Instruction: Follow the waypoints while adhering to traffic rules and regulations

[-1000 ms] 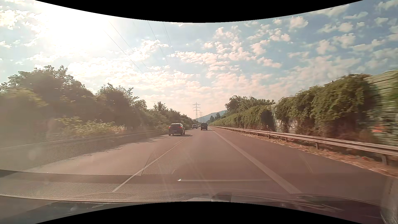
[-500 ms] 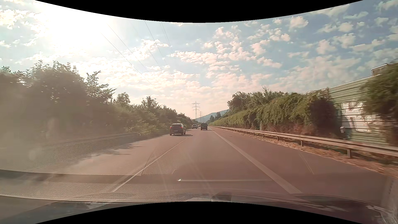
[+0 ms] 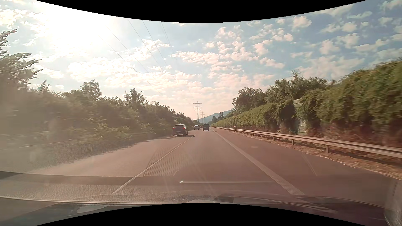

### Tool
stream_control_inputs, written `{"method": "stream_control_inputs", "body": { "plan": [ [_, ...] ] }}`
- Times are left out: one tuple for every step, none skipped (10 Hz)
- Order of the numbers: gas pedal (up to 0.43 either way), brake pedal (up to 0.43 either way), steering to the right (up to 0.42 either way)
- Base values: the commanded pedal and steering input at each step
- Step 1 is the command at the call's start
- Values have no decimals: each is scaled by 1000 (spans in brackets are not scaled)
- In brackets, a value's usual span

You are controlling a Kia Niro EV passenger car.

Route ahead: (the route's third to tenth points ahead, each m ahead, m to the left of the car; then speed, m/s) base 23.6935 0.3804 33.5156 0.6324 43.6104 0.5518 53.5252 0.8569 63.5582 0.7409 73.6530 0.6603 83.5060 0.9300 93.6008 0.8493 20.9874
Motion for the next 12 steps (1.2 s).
{"method": "stream_control_inputs", "body": {
  "plan": [
    [189,0,0],
    [189,0,0],
    [189,0,0],
    [189,0,0],
    [189,0,0],
    [189,0,0],
    [189,0,0],
    [189,0,0],
    [189,0,0],
    [189,0,0],
    [189,0,0],
    [189,0,0]
  ]
}}
